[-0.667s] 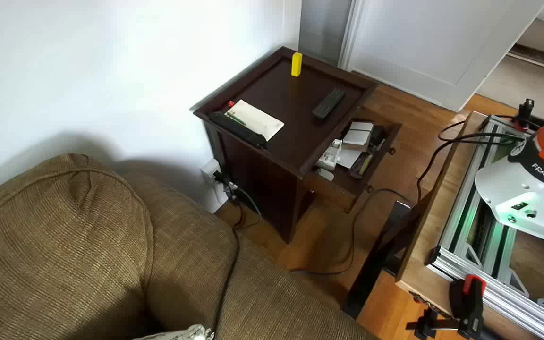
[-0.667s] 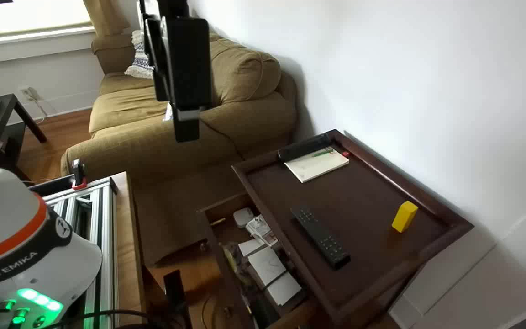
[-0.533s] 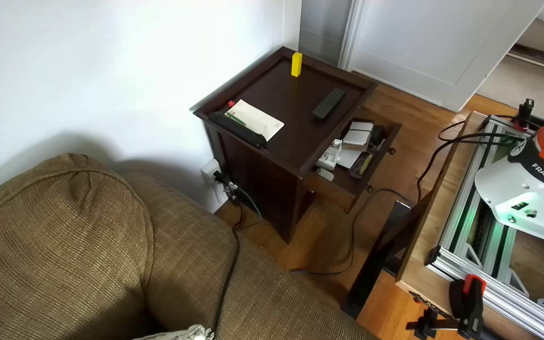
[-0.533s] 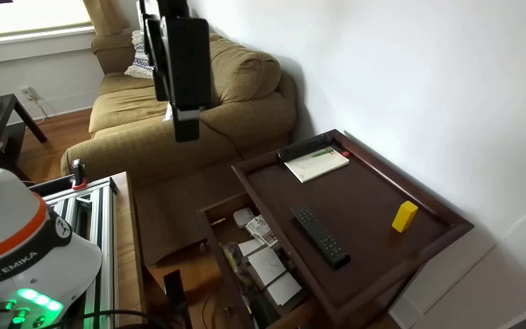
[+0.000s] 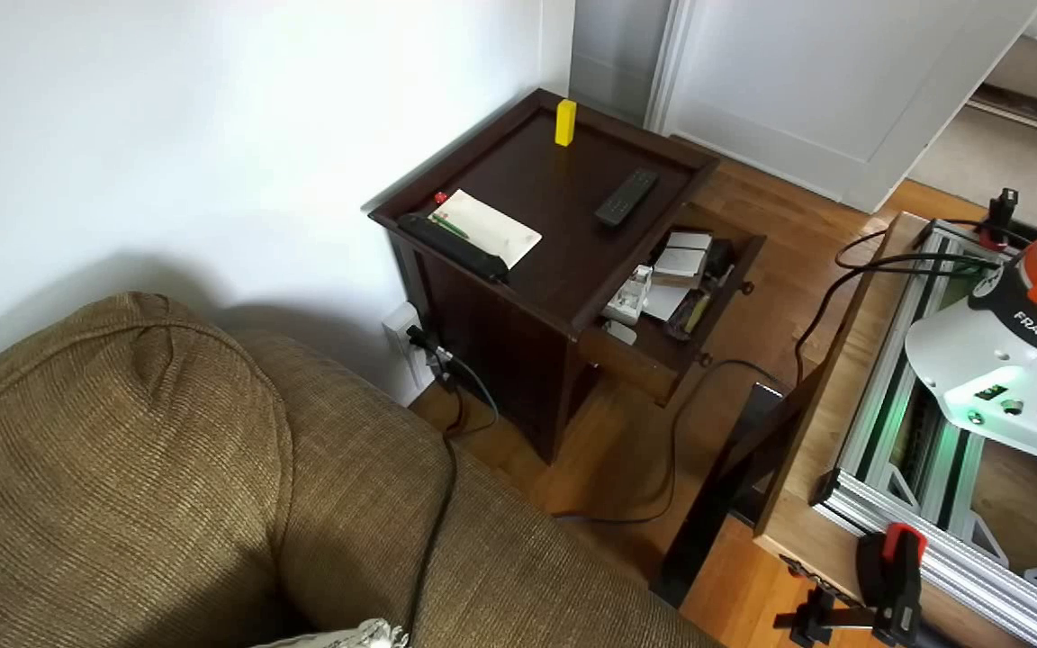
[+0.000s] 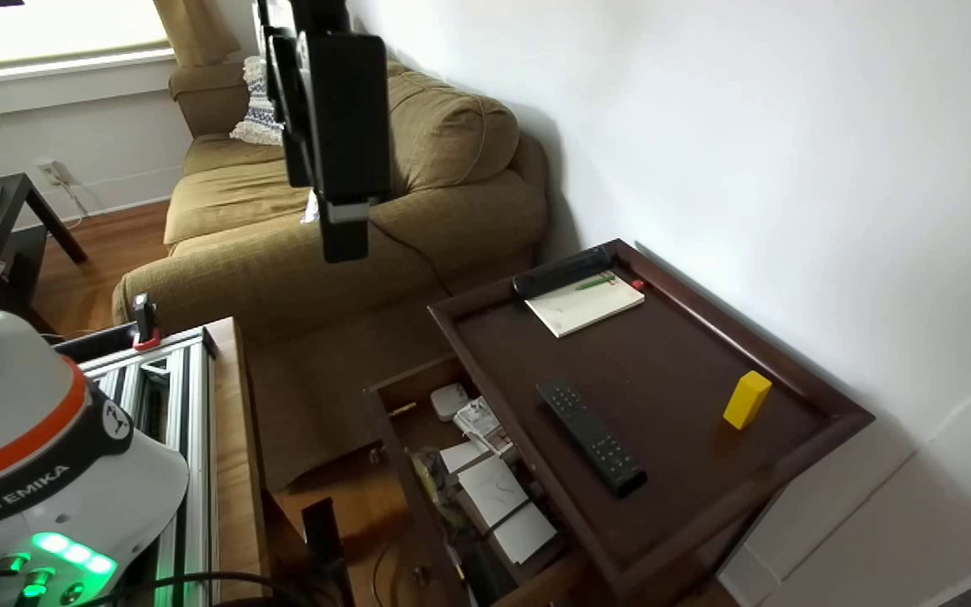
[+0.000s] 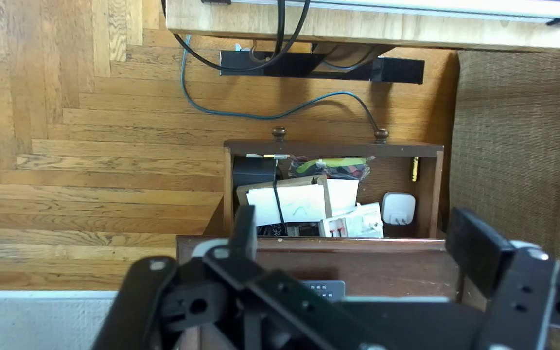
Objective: Put the yellow block in the drawer
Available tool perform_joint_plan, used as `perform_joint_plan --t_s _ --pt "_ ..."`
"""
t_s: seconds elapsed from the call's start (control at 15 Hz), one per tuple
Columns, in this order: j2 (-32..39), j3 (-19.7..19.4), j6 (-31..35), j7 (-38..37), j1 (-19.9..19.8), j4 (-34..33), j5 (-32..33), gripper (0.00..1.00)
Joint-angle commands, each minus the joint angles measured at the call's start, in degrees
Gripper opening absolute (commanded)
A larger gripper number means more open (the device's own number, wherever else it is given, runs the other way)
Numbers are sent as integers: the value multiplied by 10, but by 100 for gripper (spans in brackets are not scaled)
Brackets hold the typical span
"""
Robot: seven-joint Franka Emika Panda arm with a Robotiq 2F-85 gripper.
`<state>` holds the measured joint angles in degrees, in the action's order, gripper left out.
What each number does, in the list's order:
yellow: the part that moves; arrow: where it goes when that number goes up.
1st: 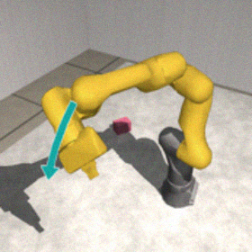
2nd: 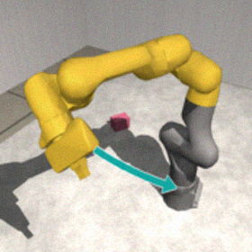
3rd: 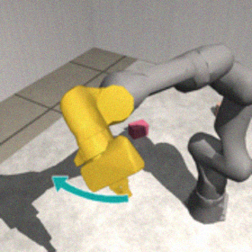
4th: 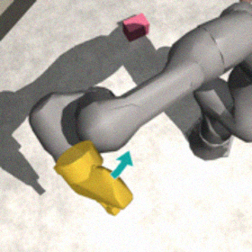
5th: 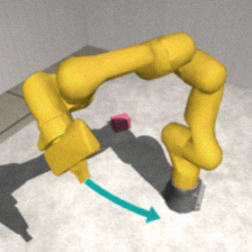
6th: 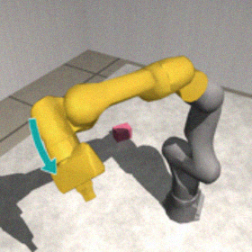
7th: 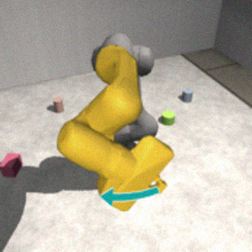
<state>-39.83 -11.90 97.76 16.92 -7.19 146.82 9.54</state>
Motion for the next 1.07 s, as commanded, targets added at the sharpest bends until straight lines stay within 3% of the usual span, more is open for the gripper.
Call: perform_joint_plan --t_s 0.0,0.47,1.0 --pt "31 -1 23 -10 12 -15 -16 100" --pt "210 26 198 -68 28 -91 -28 100" --pt "461 28 333 -40 18 -244 -103 100"
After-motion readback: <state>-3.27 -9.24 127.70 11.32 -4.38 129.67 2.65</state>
